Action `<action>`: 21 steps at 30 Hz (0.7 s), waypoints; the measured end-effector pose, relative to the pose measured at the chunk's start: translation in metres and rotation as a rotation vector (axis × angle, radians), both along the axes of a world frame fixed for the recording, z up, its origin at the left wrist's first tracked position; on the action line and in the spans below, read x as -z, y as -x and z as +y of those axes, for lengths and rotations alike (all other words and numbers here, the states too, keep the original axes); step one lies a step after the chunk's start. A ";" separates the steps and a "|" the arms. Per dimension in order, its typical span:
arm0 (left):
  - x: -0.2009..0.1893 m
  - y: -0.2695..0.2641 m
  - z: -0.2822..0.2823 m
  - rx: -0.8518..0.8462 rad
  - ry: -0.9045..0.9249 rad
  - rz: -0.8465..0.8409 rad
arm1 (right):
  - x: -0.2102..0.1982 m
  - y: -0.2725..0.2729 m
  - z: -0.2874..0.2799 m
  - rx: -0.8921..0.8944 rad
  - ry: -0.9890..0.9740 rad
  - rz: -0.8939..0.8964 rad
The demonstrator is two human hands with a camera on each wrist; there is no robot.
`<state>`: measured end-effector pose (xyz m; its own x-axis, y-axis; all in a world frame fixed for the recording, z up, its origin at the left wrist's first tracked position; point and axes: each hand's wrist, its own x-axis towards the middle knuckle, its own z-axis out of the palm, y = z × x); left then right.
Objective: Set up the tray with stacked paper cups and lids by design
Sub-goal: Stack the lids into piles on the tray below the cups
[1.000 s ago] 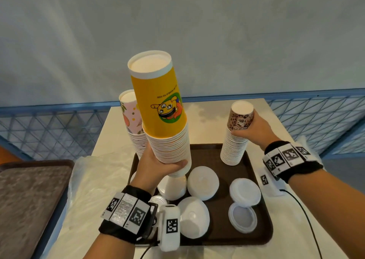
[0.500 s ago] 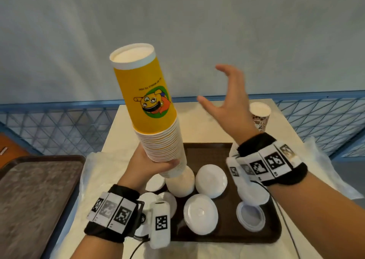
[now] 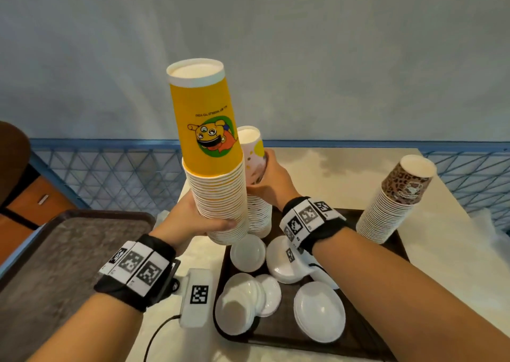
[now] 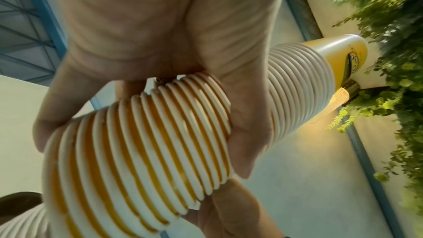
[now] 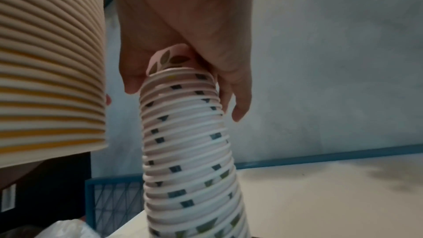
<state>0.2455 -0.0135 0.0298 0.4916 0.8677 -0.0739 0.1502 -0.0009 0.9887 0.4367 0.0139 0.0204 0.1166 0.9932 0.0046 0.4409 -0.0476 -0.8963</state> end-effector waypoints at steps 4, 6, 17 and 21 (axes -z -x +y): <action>0.007 -0.004 0.024 0.003 0.034 0.045 | -0.001 -0.014 0.003 0.103 -0.002 -0.069; 0.013 -0.009 0.037 -0.004 0.064 0.073 | -0.001 -0.027 -0.002 0.146 -0.021 -0.091; 0.063 -0.051 0.082 0.044 0.082 0.211 | -0.003 -0.112 -0.045 0.272 -0.030 -0.178; 0.079 -0.060 0.085 0.041 0.088 0.250 | -0.003 -0.124 -0.050 0.263 -0.010 -0.161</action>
